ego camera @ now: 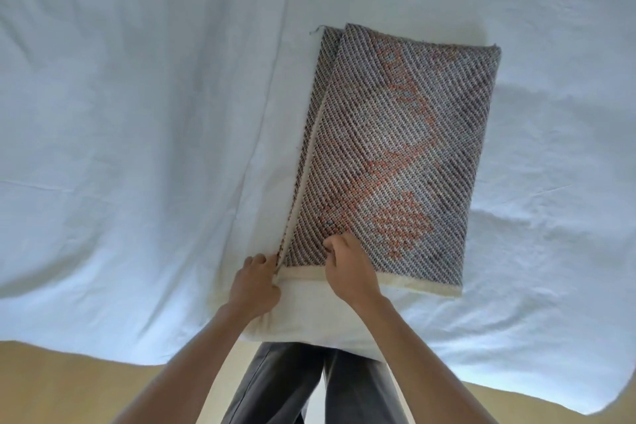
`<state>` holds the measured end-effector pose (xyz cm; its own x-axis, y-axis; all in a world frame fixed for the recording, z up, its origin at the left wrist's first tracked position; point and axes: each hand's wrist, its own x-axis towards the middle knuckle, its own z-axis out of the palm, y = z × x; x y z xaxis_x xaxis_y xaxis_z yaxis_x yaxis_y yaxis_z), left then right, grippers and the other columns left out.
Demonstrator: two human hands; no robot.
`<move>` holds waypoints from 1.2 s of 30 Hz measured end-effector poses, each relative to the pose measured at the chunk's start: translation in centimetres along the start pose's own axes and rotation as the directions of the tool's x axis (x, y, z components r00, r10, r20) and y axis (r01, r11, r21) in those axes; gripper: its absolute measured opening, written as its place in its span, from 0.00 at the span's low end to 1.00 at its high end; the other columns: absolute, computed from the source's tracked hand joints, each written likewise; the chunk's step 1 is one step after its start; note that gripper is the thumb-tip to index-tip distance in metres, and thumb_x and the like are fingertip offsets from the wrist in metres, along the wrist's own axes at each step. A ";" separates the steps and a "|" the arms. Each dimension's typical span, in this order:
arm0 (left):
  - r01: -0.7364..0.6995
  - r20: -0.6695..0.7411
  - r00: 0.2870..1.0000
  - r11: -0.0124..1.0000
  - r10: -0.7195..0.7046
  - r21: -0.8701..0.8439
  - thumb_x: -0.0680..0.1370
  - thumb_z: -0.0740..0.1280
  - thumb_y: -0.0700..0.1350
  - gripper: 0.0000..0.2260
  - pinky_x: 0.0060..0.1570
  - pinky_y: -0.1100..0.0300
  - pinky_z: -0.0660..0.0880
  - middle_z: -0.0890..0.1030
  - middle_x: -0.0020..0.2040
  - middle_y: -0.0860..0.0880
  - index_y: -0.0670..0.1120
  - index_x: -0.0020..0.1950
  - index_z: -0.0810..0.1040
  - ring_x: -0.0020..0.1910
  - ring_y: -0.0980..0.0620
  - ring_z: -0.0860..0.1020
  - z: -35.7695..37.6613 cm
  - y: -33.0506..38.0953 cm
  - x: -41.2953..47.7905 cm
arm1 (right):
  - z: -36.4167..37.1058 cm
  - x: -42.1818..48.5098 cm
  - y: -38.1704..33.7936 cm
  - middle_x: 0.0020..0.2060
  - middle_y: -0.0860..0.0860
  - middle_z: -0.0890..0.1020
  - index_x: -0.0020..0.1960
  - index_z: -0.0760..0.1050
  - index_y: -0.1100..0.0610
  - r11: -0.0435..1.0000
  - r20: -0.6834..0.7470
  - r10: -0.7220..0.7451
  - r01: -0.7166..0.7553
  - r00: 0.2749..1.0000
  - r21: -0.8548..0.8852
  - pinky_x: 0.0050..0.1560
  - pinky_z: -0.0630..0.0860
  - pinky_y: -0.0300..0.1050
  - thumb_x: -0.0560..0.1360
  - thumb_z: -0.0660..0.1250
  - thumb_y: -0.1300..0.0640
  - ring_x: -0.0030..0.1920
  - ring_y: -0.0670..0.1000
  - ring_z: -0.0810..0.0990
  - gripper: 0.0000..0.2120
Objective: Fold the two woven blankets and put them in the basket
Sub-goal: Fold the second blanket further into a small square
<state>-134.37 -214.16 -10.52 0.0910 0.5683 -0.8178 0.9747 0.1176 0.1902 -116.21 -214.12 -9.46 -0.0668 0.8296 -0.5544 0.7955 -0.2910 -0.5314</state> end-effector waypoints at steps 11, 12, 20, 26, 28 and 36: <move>0.007 -0.246 0.967 0.971 -0.066 -0.237 0.78 0.60 0.51 0.15 0.54 0.52 0.73 0.66 0.60 0.46 0.44 0.61 0.69 0.60 0.46 0.69 -2.1 4.6 2.9 | -3.1 10.3 -3.8 0.62 0.59 0.68 0.70 0.62 0.54 0.787 0.123 -0.244 0.271 0.962 -0.554 0.62 0.66 0.53 0.72 0.63 0.68 0.62 0.59 0.66 0.29; 0.024 -0.242 0.967 0.970 -0.084 -0.240 0.78 0.60 0.52 0.16 0.55 0.52 0.73 0.66 0.61 0.46 0.44 0.61 0.69 0.61 0.46 0.68 -2.1 4.7 3.0 | -3.1 10.6 -3.8 0.62 0.59 0.69 0.70 0.63 0.55 0.773 0.142 -0.235 0.274 0.962 -0.572 0.62 0.66 0.53 0.73 0.62 0.67 0.62 0.59 0.67 0.27; -0.059 -0.244 0.969 0.927 -0.036 -0.370 0.79 0.57 0.41 0.05 0.46 0.54 0.69 0.68 0.45 0.47 0.43 0.44 0.67 0.48 0.41 0.75 -2.1 2.1 3.5 | -3.0 11.3 -4.7 0.57 0.56 0.73 0.61 0.70 0.58 0.817 0.191 -0.363 0.410 0.912 -0.404 0.56 0.67 0.48 0.74 0.56 0.69 0.57 0.56 0.71 0.17; -0.058 -0.274 0.960 0.916 -0.057 -0.396 0.79 0.59 0.50 0.09 0.45 0.58 0.70 0.68 0.52 0.49 0.45 0.52 0.69 0.48 0.50 0.72 -4.7 4.4 5.5 | -7.5 15.8 -4.3 0.58 0.56 0.72 0.73 0.61 0.54 0.847 0.054 -0.313 0.305 0.948 -0.435 0.60 0.68 0.51 0.75 0.56 0.67 0.58 0.56 0.70 0.27; -0.072 -0.316 0.947 0.915 -0.063 -0.397 0.80 0.58 0.52 0.14 0.49 0.58 0.71 0.68 0.57 0.48 0.45 0.58 0.70 0.54 0.50 0.71 -6.1 5.8 6.8 | -9.3 17.8 -4.5 0.58 0.56 0.71 0.74 0.58 0.51 0.825 0.004 -0.293 0.254 0.956 -0.505 0.60 0.68 0.50 0.75 0.56 0.67 0.58 0.56 0.69 0.29; -0.110 -0.372 0.926 0.902 -0.059 -0.418 0.81 0.57 0.49 0.14 0.50 0.55 0.73 0.69 0.59 0.45 0.42 0.62 0.69 0.55 0.48 0.71 -12.0 10.4 11.9 | -13.5 24.2 -5.3 0.65 0.59 0.69 0.70 0.63 0.53 0.775 0.047 -0.158 0.153 0.986 -0.612 0.65 0.64 0.54 0.75 0.59 0.64 0.65 0.59 0.67 0.24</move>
<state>-125.60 -196.44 -11.77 -0.0494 0.8225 -0.5667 0.7833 0.3839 0.4890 -113.91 -186.07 -11.34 -0.2200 0.8419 -0.4927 0.9755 0.1935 -0.1049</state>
